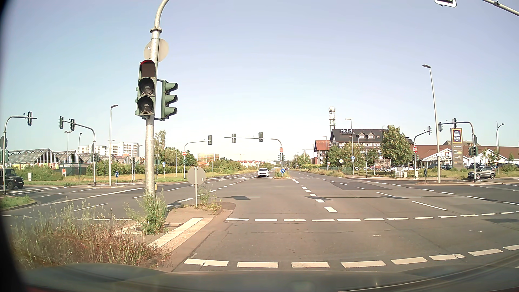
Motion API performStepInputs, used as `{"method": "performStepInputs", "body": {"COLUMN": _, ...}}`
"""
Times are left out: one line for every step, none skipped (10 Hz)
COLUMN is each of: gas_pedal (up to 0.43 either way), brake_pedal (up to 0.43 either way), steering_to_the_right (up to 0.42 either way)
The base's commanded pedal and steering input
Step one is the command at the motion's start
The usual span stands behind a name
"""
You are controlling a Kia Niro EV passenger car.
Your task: Follow the waypoints while adhering to traffic rules and regulations
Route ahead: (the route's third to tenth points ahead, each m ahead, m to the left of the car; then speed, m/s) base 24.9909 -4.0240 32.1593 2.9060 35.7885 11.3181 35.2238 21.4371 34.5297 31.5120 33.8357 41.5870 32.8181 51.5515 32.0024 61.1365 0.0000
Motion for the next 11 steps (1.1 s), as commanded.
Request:
{"method": "performStepInputs", "body": {"gas_pedal": 0.000, "brake_pedal": 0.293, "steering_to_the_right": -0.002}}
{"method": "performStepInputs", "body": {"gas_pedal": 0.000, "brake_pedal": 0.299, "steering_to_the_right": -0.002}}
{"method": "performStepInputs", "body": {"gas_pedal": 0.000, "brake_pedal": 0.299, "steering_to_the_right": -0.002}}
{"method": "performStepInputs", "body": {"gas_pedal": 0.000, "brake_pedal": 0.299, "steering_to_the_right": -0.002}}
{"method": "performStepInputs", "body": {"gas_pedal": 0.000, "brake_pedal": 0.299, "steering_to_the_right": -0.002}}
{"method": "performStepInputs", "body": {"gas_pedal": 0.000, "brake_pedal": 0.299, "steering_to_the_right": -0.002}}
{"method": "performStepInputs", "body": {"gas_pedal": 0.000, "brake_pedal": 0.293, "steering_to_the_right": -0.002}}
{"method": "performStepInputs", "body": {"gas_pedal": 0.000, "brake_pedal": 0.299, "steering_to_the_right": -0.002}}
{"method": "performStepInputs", "body": {"gas_pedal": 0.000, "brake_pedal": 0.299, "steering_to_the_right": -0.002}}
{"method": "performStepInputs", "body": {"gas_pedal": 0.000, "brake_pedal": 0.299, "steering_to_the_right": -0.002}}
{"method": "performStepInputs", "body": {"gas_pedal": 0.000, "brake_pedal": 0.299, "steering_to_the_right": -0.002}}
